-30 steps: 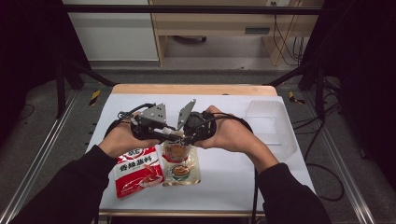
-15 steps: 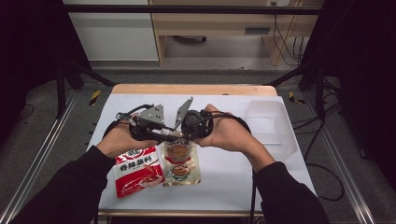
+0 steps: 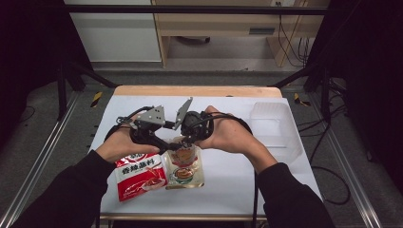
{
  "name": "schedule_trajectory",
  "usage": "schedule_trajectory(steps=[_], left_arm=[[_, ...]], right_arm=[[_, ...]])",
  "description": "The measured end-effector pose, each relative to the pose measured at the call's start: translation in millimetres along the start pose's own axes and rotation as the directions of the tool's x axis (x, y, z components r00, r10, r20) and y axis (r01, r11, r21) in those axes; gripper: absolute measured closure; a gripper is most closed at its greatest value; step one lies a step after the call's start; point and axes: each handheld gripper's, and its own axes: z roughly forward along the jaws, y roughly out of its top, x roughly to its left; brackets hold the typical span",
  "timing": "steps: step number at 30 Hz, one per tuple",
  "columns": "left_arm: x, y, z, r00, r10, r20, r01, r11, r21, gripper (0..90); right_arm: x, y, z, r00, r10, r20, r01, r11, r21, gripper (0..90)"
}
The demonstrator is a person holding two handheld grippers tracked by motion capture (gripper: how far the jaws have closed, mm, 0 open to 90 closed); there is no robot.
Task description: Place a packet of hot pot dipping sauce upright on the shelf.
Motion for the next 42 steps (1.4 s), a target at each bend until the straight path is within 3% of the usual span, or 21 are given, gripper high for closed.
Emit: schedule_trajectory(steps=[6,10,13,15,24,27,32,33,34,35,38,42], left_arm=[[0.1,-2.6,-3.7,0.9997,-0.014,-0.02,0.014,0.9999,-0.006,18.0],[-1.0,-7.3,-7.6,0.9984,-0.046,-0.033,0.045,0.9987,-0.023,14.4],[-3.2,-12.6,-10.7,0.9978,-0.046,-0.049,0.045,0.9988,-0.017,11.4],[-6.1,-20.1,-12.3,0.9955,-0.069,-0.064,0.069,0.9975,-0.015,9.0],[-13.9,-45.0,-16.0,0.9859,-0.099,-0.135,0.095,0.9948,-0.038,7.7],[-19.1,-57.2,-15.9,0.9779,-0.105,-0.181,0.1,0.9943,-0.036,6.1],[-25.0,-71.8,-11.6,0.9692,-0.114,-0.218,0.107,0.9934,-0.041,4.9],[-27.4,-80.5,-6.9,0.9614,-0.135,-0.24,0.125,0.9905,-0.056,4.6],[-27.4,-80.5,-6.9,0.9614,-0.135,-0.24,0.125,0.9905,-0.056,4.6],[-29.2,-89.8,-2.3,0.9559,-0.147,-0.254,0.136,0.9887,-0.063,4.6],[-30.1,-99.2,1.2,0.9513,-0.163,-0.262,0.149,0.9862,-0.073,4.6],[-29.7,-115.1,4.5,0.9291,-0.199,-0.311,0.177,0.9792,-0.1,5.8]], right_arm=[[-3.3,-2.4,-1.0,0.9998,0.017,0.01,-0.017,1.0,0.007,89.6],[-6.7,-5.3,-7.1,0.9995,0.027,0.017,-0.027,1.0,0.011,89.7],[-9.3,-7.0,-14.0,0.999,0.035,0.027,-0.036,0.999,0.009,89.6],[-12.2,-9.1,-22.7,0.9982,0.047,0.036,-0.047,0.999,0.011,89.6],[-21.7,-22.8,-37.7,0.9959,0.062,0.066,-0.064,0.998,0.021,89.6],[-26.1,-30.7,-40.6,0.9951,0.072,0.067,-0.074,0.997,0.035,89.6],[-32.0,-39.9,-43.5,0.9944,0.08,0.07,-0.082,0.996,0.039,89.6],[-36.5,-44.5,-44.7,0.9942,0.085,0.067,-0.087,0.996,0.031,89.6],[-36.5,-44.5,-44.7,0.9942,0.085,0.067,-0.087,0.996,0.031,89.6],[-41.4,-49.1,-46.6,0.9923,0.102,0.07,-0.104,0.994,0.019,89.6],[-47.4,-54.7,-50.2,0.9906,0.114,0.075,-0.114,0.993,-0.008,89.6],[-50.4,-58.0,-54.5,0.9891,0.117,0.089,-0.115,0.993,-0.03,89.6]])
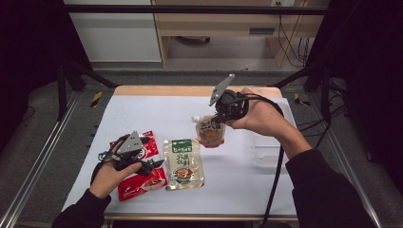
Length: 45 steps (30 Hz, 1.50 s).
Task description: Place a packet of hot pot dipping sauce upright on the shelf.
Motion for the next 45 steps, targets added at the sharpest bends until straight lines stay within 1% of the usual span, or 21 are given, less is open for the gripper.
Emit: schedule_trajectory(steps=[3,4,6,8,11,13,14,17,20,21,22,26,28,29,30,31,36,39,41,42,45], left_arm=[[3.4,-6.8,0.2,0.9991,-0.038,-0.02,0.037,0.9991,-0.02,5.8],[4.9,-8.2,-0.9,0.9987,-0.04,-0.03,0.039,0.999,-0.022,5.8],[7.7,-10.6,-5.2,0.9966,-0.051,-0.064,0.049,0.9981,-0.039,5.8],[10.5,-13.2,-8.6,0.9937,-0.076,-0.083,0.071,0.9956,-0.061,6.1],[14.3,-16.7,-14.5,0.9925,-0.076,-0.096,0.07,0.9956,-0.063,6.3],[16.8,-20.3,-18.7,0.9898,-0.103,-0.099,0.095,0.9925,-0.077,6.3],[20.1,-23.7,-21.3,0.9855,-0.127,-0.113,0.118,0.9897,-0.082,6.3],[24.7,-27.1,-24.6,0.9813,-0.139,-0.133,0.129,0.9883,-0.081,6.4],[27.2,-29.4,-27.1,0.9792,-0.14,-0.146,0.13,0.9884,-0.078,6.3],[29.6,-32.8,-29.3,0.9764,-0.143,-0.162,0.134,0.9888,-0.067,6.3],[29.6,-32.8,-29.3,0.9764,-0.143,-0.162,0.134,0.9888,-0.067,6.3],[26.1,-43.5,-35.4,0.971,-0.128,-0.202,0.123,0.9917,-0.039,6.3],[25.5,-46.1,-34.9,0.9706,-0.121,-0.208,0.118,0.9927,-0.026,6.3],[24.8,-49.5,-33.3,0.9711,-0.101,-0.216,0.104,0.9945,0.003,6.2],[24.8,-49.5,-33.3,0.9711,-0.101,-0.216,0.104,0.9945,0.003,6.2],[24.0,-49.6,-31.7,0.9713,-0.078,-0.225,0.085,0.9962,0.018,6.1],[21.4,-47.8,-29.6,0.9747,-0.072,-0.211,0.076,0.997,0.011,6.0],[20.7,-47.9,-27.3,0.9778,-0.067,-0.198,0.073,0.997,0.023,5.8],[20.7,-48.8,-25.8,0.9785,-0.064,-0.196,0.072,0.9969,0.033,5.7],[20.7,-48.8,-25.8,0.9785,-0.064,-0.196,0.072,0.9969,0.033,5.8],[21.9,-49.1,-27.4,0.9769,-0.066,-0.203,0.074,0.9968,0.03,5.7]], right_arm=[[-6.2,-2.3,-5.1,0.9999,0.014,0.005,-0.014,1.0,-0.023,89.6],[-6.2,-2.3,-5.1,0.9999,0.014,0.005,-0.014,1.0,-0.023,89.6],[-9.2,-3.5,-6.9,0.9999,0.013,0.0,-0.013,1.0,-0.026,89.6],[-11.9,-4.0,-8.2,0.9999,0.01,-0.007,-0.01,1.0,-0.021,89.5],[-17.3,-3.3,-12.6,1.0,0.001,-0.008,-0.001,1.0,-0.02,89.5],[-18.1,-3.5,-14.0,1.0,0.007,-0.007,-0.007,1.0,-0.022,89.5],[-20.7,-4.8,-17.2,0.9999,0.01,-0.007,-0.01,1.0,-0.026,89.5],[-23.9,-7.4,-23.8,0.9999,0.012,-0.004,-0.012,0.999,-0.033,89.5],[-25.9,-10.1,-29.0,0.9998,0.021,-0.008,-0.021,0.999,-0.039,89.5],[-28.3,-13.5,-32.2,0.9993,0.036,0.005,-0.036,0.998,-0.046,89.5],[-28.3,-13.5,-32.2,0.9993,0.036,0.005,-0.036,0.998,-0.046,89.5],[-27.4,-20.9,-42.1,0.9977,0.057,0.036,-0.057,0.998,-0.023,89.5],[-27.0,-22.9,-44.0,0.9972,0.062,0.042,-0.061,0.998,-0.016,89.5],[-27.0,-28.9,-46.4,0.9953,0.074,0.062,-0.074,0.997,-0.002,89.4],[-27.0,-28.9,-46.4,0.9953,0.074,0.062,-0.074,0.997,-0.002,89.4],[-27.5,-35.7,-50.2,0.9932,0.088,0.076,-0.089,0.996,0.007,89.5],[-30.0,-48.1,-62.0,0.9899,0.109,0.09,-0.109,0.994,-0.007,89.4],[-32.9,-57.8,-71.3,0.9882,0.123,0.091,-0.122,0.992,-0.021,89.4],[-36.2,-69.7,-77.1,0.986,0.138,0.094,-0.135,0.99,-0.031,89.4],[-36.2,-69.7,-77.1,0.986,0.138,0.094,-0.135,0.99,-0.031,89.4],[-36.7,-86.3,-80.1,0.9842,0.152,0.091,-0.149,0.988,-0.032,89.4]])
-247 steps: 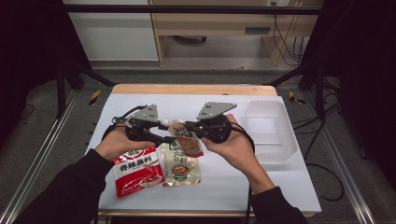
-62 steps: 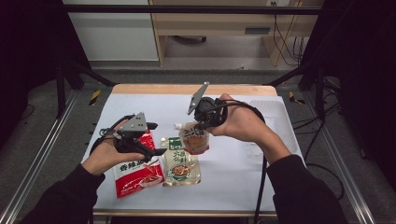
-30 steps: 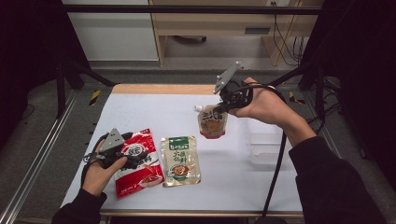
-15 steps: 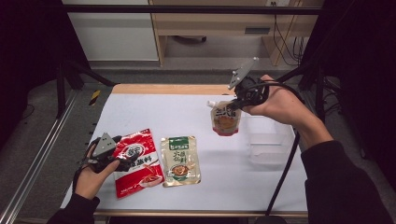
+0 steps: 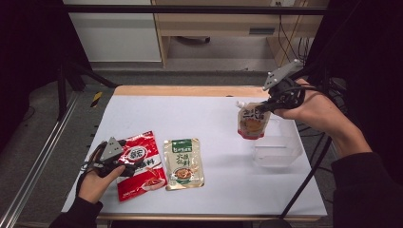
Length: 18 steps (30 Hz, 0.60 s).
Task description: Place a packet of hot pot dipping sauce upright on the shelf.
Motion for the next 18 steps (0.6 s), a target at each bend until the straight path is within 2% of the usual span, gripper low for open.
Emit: schedule_trajectory(steps=[10,18], left_arm=[[6.4,-2.7,-2.2,0.9993,-0.035,-0.017,0.035,0.9993,-0.012,5.8],[7.0,-3.1,-2.5,0.9991,-0.037,-0.019,0.037,0.9993,-0.01,5.9]], right_arm=[[4.4,-31.7,-7.1,0.9996,0.029,-0.006,-0.029,1.0,-0.006,89.4],[7.6,-54.5,-9.6,0.9987,0.051,-0.01,-0.051,0.999,-0.008,89.3]])
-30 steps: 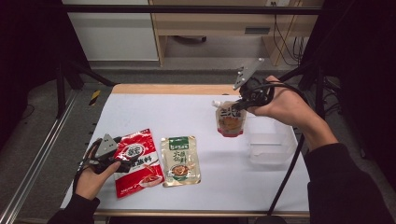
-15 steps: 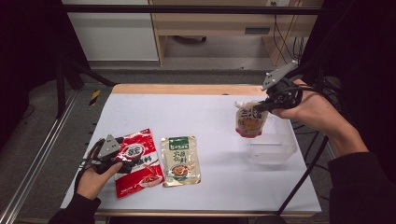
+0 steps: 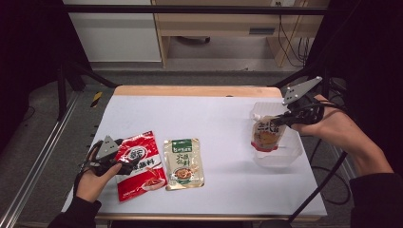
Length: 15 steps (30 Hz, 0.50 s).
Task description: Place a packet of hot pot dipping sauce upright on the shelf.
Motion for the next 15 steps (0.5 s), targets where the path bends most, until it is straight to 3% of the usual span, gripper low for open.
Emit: schedule_trajectory(steps=[15], left_arm=[[1.0,-0.4,-0.4,1.0,0.005,-0.001,-0.005,1.0,0.006,6.2]], right_arm=[[-1.6,-24.6,2.7,0.9993,0.037,-0.011,-0.036,0.999,0.024,89.2]])
